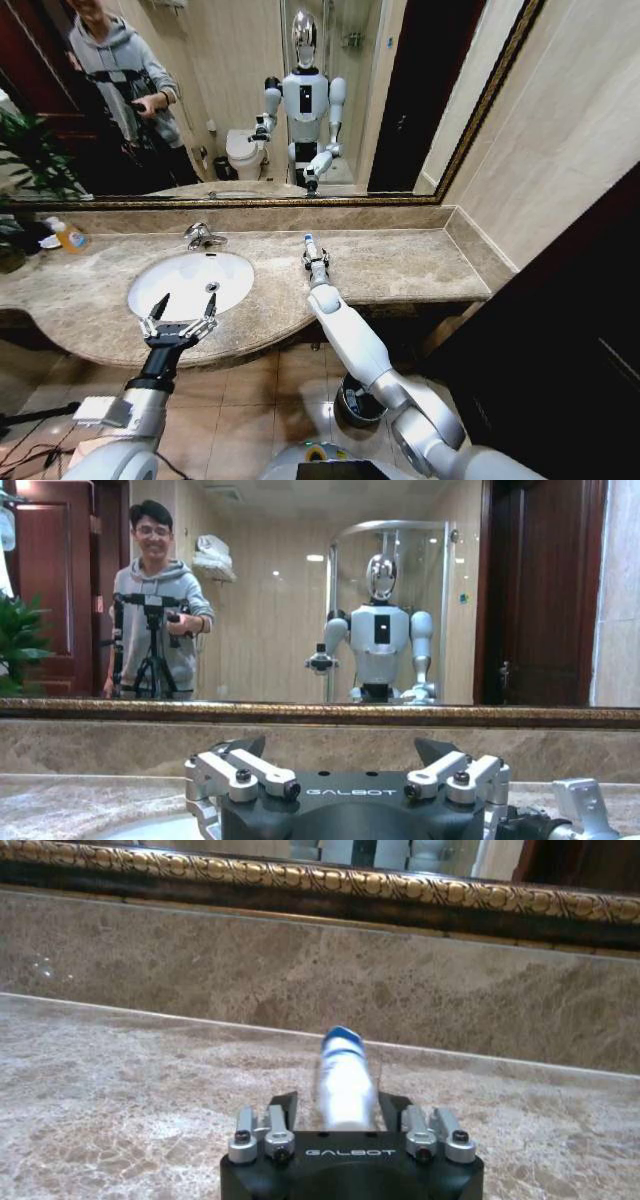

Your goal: Pick up the trash from the sink and place it in the trash bin.

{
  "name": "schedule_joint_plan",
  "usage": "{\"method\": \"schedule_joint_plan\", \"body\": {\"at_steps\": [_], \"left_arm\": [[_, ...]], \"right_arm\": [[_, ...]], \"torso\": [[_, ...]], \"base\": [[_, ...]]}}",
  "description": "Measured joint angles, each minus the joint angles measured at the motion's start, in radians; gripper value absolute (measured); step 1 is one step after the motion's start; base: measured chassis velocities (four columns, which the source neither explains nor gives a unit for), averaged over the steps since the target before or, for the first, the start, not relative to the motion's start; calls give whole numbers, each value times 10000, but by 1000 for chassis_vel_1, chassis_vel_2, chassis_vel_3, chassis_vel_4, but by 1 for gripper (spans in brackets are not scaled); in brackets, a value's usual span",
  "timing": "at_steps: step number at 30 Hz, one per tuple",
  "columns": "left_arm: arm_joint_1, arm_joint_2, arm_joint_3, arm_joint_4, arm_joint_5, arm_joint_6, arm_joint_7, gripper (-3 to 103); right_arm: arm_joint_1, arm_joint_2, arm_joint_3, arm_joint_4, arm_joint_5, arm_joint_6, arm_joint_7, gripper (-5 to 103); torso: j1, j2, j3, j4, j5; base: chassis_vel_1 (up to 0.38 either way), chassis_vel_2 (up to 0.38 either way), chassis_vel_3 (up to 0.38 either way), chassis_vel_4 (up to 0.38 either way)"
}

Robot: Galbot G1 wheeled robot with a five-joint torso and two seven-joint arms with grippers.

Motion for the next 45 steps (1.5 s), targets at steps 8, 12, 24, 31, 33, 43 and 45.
{"method": "schedule_joint_plan", "body": {"at_steps": [8,12,24,31,33,43,45], "left_arm": [[0,0,0,0,0,0,0,100],[0,0,0,0,0,0,0,100],[0,0,0,0,0,0,0,100],[-1,2,1,0,0,0,7,100],[1,0,2,0,-1,1,3,100],[0,0,1,1,-1,0,-1,100],[0,0,0,0,0,0,1,100]], "right_arm": [[39,-4,208,-79,45,90,-109,38],[49,-6,274,-60,102,102,-127,29],[-615,-631,917,1450,-122,1658,-670,28],[-2579,-1872,2120,4149,10,2149,-982,27],[-3210,-2223,2461,4913,343,2011,-1109,27],[-7487,-3610,4715,8186,885,2176,-1479,27],[-8596,-3193,5296,8399,604,2633,-1631,27]], "torso": [[0,0,0,0,0],[1,0,0,0,0],[1,0,0,1,2],[1,-1,0,2,8],[0,-1,-1,0,2],[-1,0,-2,-2,1],[-2,0,-2,-2,4]], "base": [[0,0,0,0],[0,0,0,0],[0,0,0,0],[0,0,0,0],[0,0,0,0],[0,0,0,0],[0,0,0,0]]}}
